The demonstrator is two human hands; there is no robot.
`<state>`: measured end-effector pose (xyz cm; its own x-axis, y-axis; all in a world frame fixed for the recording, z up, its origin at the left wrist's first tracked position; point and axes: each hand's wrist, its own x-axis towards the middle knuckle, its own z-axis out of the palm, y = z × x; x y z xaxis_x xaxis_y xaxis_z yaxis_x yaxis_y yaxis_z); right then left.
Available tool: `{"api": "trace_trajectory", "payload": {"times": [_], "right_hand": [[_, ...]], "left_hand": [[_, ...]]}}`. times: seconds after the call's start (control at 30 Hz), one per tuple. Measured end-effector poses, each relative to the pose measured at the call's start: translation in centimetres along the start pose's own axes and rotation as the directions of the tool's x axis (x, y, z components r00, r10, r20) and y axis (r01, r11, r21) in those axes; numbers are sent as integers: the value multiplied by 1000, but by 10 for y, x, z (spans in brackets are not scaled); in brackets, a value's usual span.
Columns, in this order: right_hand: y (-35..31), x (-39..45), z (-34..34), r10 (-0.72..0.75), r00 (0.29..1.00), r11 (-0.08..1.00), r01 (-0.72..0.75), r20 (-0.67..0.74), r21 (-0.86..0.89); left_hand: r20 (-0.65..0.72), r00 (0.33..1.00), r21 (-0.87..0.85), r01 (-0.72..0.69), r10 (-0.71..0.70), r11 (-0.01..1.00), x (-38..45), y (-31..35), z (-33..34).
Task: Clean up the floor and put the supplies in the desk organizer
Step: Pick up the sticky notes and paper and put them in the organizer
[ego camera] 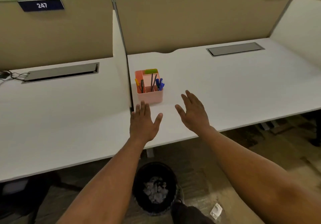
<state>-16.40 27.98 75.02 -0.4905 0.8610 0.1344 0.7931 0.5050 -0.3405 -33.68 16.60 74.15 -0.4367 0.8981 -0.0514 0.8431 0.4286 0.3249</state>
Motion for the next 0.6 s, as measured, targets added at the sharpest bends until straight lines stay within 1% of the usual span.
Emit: {"api": "trace_trajectory", "payload": {"times": [0.13,0.27,0.43,0.6], "right_hand": [[2,-77,-19,56,997,997,-59,-55,-56],[17,-139,-40,88,995,993,-91,-44,-80],[52,-190,-61,148,987,986,-152,-64,-64],[104,-230,-59,219,974,975,-221,-62,-29]], "left_hand": [[-21,998,18,-64,65,998,-59,17,1],[-38,987,-3,-159,159,987,-100,42,1],[-63,970,-45,-239,236,970,-133,82,9],[-29,960,-76,-280,278,957,-163,118,44]]}}
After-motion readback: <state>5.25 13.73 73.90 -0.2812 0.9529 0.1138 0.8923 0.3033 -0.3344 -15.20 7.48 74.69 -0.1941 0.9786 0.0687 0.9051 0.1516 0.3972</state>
